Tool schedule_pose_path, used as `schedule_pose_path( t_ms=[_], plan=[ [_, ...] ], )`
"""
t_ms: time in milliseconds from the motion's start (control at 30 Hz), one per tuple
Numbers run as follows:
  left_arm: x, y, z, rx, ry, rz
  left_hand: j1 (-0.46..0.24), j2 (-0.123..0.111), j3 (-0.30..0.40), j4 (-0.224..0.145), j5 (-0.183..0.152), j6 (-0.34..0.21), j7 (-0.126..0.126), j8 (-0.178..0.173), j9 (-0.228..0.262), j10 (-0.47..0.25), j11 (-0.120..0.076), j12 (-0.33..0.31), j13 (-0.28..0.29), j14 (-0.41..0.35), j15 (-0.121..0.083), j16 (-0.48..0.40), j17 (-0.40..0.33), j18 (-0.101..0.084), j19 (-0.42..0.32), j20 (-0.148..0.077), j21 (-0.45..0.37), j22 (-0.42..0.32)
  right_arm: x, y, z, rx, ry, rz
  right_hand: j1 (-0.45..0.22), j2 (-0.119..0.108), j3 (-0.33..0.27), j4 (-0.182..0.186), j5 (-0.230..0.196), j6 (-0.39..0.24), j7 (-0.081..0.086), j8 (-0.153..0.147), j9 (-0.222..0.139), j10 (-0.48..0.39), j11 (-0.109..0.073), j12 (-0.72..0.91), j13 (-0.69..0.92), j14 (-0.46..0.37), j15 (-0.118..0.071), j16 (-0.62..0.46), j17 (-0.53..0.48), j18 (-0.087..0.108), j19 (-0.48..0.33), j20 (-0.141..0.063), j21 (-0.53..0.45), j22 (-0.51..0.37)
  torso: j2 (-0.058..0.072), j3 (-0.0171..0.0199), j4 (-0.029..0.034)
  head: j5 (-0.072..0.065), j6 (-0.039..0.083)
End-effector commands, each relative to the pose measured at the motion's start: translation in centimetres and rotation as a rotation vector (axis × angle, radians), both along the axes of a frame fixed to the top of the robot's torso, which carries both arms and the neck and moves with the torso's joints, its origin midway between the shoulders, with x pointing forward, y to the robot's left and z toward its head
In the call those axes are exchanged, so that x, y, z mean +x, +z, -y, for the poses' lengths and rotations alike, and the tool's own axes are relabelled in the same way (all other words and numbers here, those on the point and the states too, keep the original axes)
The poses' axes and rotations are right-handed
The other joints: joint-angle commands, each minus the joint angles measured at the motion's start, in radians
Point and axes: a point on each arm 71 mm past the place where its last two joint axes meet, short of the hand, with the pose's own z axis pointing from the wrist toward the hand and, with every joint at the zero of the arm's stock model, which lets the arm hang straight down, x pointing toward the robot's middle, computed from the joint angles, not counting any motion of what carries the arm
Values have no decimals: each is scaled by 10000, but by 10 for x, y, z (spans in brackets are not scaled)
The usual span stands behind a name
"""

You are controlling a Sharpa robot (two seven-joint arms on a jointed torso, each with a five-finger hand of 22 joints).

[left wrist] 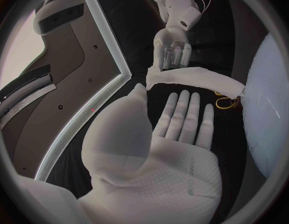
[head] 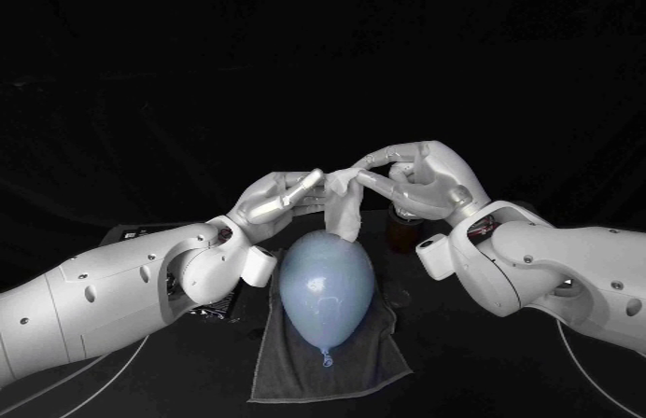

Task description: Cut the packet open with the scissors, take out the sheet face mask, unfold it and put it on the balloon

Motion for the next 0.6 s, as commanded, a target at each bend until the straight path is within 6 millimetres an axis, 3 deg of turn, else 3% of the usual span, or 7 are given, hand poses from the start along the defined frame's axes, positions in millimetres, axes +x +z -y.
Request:
schedule_pose_path(
  t_ms=[33, 67, 100, 167, 333, 433, 600],
  plan=[
    [0, -2, 5, 109, -774, -24, -560, 307, -229, 19, -6, -215, 452, -67, -31, -62, 12, -24, 1, -75, 7, -26, -18, -144, -109, 1, 8, 3, 6, -1, 1, 360, -184, -183, -17, 59, 78, -5, 48, 29, 25, 61, 394, 455, -51, 43, 1828, 1027, -58, 43, 2627, -12, 24, -72, -24, 1868, -5, 6, 6, -10, -21],
    [2, -3, 5, 124, -812, -89, -911, 580, -336, 19, 5, -284, 468, -89, -41, -89, 24, -27, -1, -112, 16, -27, -31, -139, -104, 0, 19, 9, 8, -1, 1, 386, -239, -184, -17, 59, 78, -5, 48, 29, 25, 61, 394, 455, -51, 43, 1828, 1027, -58, 43, 2627, -12, 24, -72, -24, 1868, -2, 2, 5, -20, -20],
    [3, -4, 6, 132, -848, -141, -976, 615, -387, 20, 1, -286, 466, -90, -40, -93, 25, -25, 0, -120, 17, -26, -34, -139, -118, 0, 20, 9, 10, -1, 1, 404, -288, -175, -17, 59, 78, -5, 48, 29, 25, 61, 394, 455, -51, 43, 1828, 1027, -58, 43, 2627, -12, 24, -72, -24, 1868, 2, -2, -4, -33, -14],
    [5, -6, 8, 117, -913, -263, -1668, 1117, -708, 21, 3, -603, 522, -189, -97, -198, 61, -34, -4, -194, 39, -25, -65, -128, -71, -2, 45, 22, 15, 0, 1, 456, -405, -148, -20, 63, 83, -6, 48, 24, 25, 63, 395, 450, -50, 36, 1822, 1027, -57, 43, 2627, -7, 14, -72, -52, 1861, 4, -1, -9, -43, -4],
    [8, -9, 14, -86, -1092, -642, -2381, 1576, -1187, 22, 2, -1068, 547, -334, -183, -359, 99, -37, -5, -250, 63, -22, -98, -72, 236, -18, 127, 61, 28, 7, 1, 592, -728, 2, -22, 66, 87, -6, 48, 20, 26, 65, 397, 454, -50, 41, 1827, 1027, -56, 43, 2627, -6, 12, -71, -58, 1859, 10, -6, -5, -96, 16],
    [11, -10, 17, -153, -1134, -766, -2421, 1609, -1344, 13, 0, -1233, 550, -378, -212, -420, 115, -38, -6, -233, 70, -16, -103, -48, 365, -22, 156, 71, 36, 12, 1, 681, -908, 49, -22, 66, 87, -6, 48, 20, 26, 65, 397, 454, -50, 41, 1827, 1027, -56, 43, 2627, -6, 12, -71, -58, 1859, 6, -7, -11, -114, 15],
    [17, -13, 22, -175, -989, -917, -988, 1246, -1616, -182, 1, -1216, 540, -359, -186, -433, 107, -10, 6, 2, 54, 32, -88, 95, 847, -37, 255, 99, 46, 19, -1, 806, -1078, 84, -24, 69, 93, -8, 49, 16, 25, 68, 399, 458, -49, 48, 1833, 1027, -55, 43, 2627, -8, 16, -71, -43, 1863, -1, -7, -10, -240, 39]
  ],
)
